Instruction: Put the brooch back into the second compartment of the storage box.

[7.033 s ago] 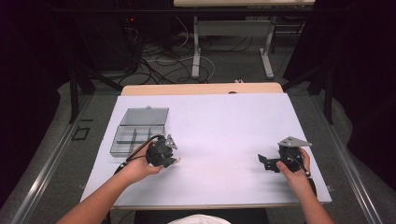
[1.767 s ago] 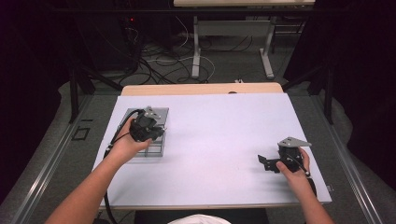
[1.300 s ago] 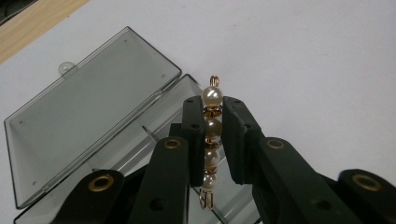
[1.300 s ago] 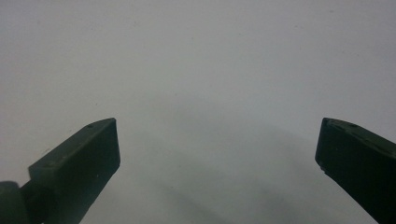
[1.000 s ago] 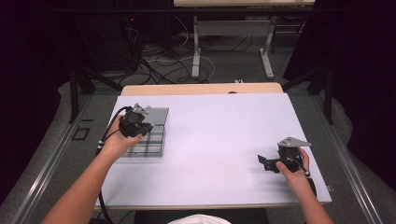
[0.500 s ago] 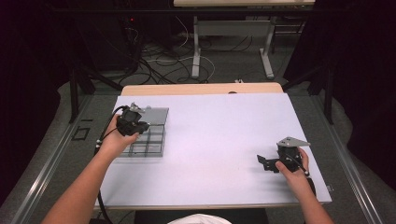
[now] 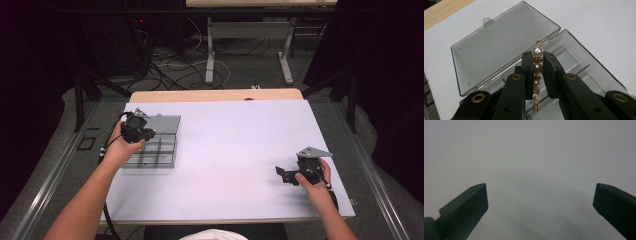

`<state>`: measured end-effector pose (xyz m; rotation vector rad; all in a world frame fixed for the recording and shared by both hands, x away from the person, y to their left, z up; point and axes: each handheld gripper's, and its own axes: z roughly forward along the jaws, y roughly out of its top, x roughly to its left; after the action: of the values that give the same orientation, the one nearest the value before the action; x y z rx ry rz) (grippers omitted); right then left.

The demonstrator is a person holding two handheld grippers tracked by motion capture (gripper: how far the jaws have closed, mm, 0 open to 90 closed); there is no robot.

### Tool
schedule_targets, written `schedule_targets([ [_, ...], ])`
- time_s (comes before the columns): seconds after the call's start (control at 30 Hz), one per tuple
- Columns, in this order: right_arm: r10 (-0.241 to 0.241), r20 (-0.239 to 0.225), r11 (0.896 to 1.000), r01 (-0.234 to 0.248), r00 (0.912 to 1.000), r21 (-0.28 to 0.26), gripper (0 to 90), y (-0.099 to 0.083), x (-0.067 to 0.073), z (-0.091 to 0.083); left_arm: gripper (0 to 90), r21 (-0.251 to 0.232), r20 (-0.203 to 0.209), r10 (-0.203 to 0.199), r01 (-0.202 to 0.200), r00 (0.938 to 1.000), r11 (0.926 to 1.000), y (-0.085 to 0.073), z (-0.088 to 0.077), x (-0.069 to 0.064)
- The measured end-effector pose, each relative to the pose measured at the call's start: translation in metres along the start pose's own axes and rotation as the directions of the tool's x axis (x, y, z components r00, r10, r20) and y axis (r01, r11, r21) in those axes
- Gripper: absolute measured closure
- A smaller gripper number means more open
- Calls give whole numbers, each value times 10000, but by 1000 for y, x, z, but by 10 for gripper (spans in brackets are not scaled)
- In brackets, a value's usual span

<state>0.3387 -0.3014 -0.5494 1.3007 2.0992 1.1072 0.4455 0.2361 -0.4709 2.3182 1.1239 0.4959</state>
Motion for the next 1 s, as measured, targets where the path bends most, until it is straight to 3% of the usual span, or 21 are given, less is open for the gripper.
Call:
schedule_targets([
  [0.3,1,12,10000,-1,10000,21,0,0,0,0,797,-130,72,-439,440,9990,9989,-10,7,8],
  [0.63,-8,22,10000,8,10000,29,0,0,0,0,797,63,95,-347,347,9994,9994,-13,12,11],
  [0.9,28,17,10000,-28,10000,42,0,-1,0,0,797,17,58,-600,600,9982,9982,-21,23,11],
  [1.0,16,10,10000,-16,10000,56,0,-1,0,0,797,96,52,-527,526,9986,9986,-22,24,12],
])
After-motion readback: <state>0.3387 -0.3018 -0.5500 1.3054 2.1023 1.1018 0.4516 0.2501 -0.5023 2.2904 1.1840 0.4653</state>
